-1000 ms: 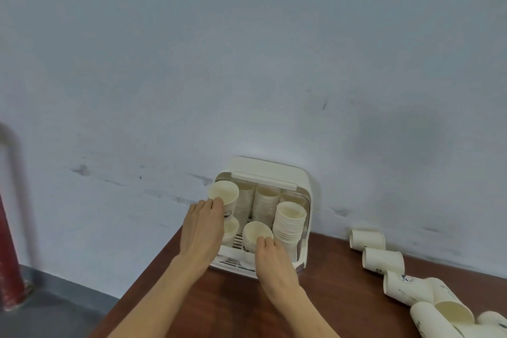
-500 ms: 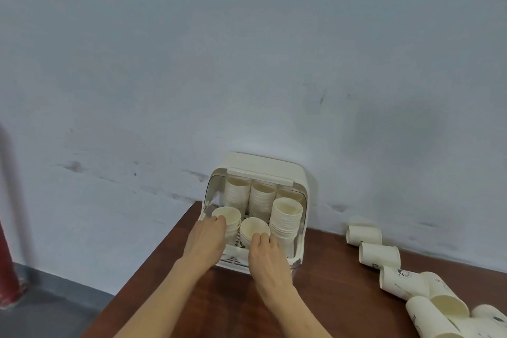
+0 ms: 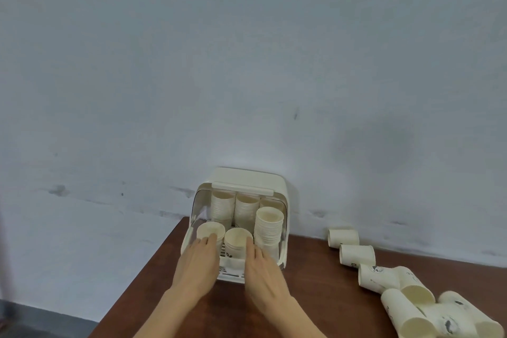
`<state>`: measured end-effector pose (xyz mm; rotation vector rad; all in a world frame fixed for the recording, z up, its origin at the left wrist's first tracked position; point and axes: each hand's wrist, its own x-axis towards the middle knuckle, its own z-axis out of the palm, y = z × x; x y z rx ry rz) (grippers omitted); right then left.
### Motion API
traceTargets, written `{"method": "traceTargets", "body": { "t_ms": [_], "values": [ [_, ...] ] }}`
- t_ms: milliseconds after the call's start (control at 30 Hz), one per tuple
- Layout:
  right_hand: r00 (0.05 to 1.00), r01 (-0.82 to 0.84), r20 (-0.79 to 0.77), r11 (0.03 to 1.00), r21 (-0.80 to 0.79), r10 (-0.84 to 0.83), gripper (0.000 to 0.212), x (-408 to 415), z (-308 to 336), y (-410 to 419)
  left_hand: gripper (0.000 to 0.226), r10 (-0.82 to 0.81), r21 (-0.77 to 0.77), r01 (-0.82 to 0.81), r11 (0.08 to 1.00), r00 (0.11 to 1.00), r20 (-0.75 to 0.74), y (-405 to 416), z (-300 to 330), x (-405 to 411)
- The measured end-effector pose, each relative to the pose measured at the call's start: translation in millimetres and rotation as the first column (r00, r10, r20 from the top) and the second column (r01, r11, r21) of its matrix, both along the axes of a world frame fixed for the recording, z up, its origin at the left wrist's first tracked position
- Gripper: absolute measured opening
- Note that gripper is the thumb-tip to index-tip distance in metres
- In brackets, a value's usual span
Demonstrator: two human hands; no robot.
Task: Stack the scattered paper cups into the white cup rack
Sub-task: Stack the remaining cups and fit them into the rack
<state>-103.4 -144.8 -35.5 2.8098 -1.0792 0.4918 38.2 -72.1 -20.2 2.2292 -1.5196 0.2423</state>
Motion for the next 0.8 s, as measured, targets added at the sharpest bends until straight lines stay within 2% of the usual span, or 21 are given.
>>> {"method": "traceTargets", "body": {
  "t_ms": [133,300,533,667,800],
  "values": [
    [0.993,0.044,0.106,0.999,0.01,-0.045,0.065,-36.2,-4.3,6.8,0.035,-0.079,-0.038,0.075,0.996,0.992,-0.097,13.3,3.2,-26.0],
    [0.978,0.124,0.169,0.992,0.022,-0.126,0.052,-86.0,5.2,10.7,0.036,-0.182,-0.066,0.176,0.982,0.977,-0.11,14.4,7.2,-65.8],
    [0.923,0.263,0.254,0.955,0.136,-0.29,0.052,-141.7,14.8,-1.4,0.036,-0.347,-0.106,0.335,0.936,0.929,-0.127,-15.4,8.2,-127.0],
    [0.869,0.323,0.321,0.924,0.206,-0.376,0.051,-162.4,18.4,-16.7,0.036,-0.384,-0.143,0.362,0.921,0.906,-0.181,-42.0,6.9,-156.5],
    [0.843,0.347,0.338,0.903,0.253,-0.419,0.051,-174.4,22.3,-34.2,0.035,-0.423,-0.137,0.404,0.905,0.89,-0.172,-73.2,-4.2,-178.2]
  ]
}}
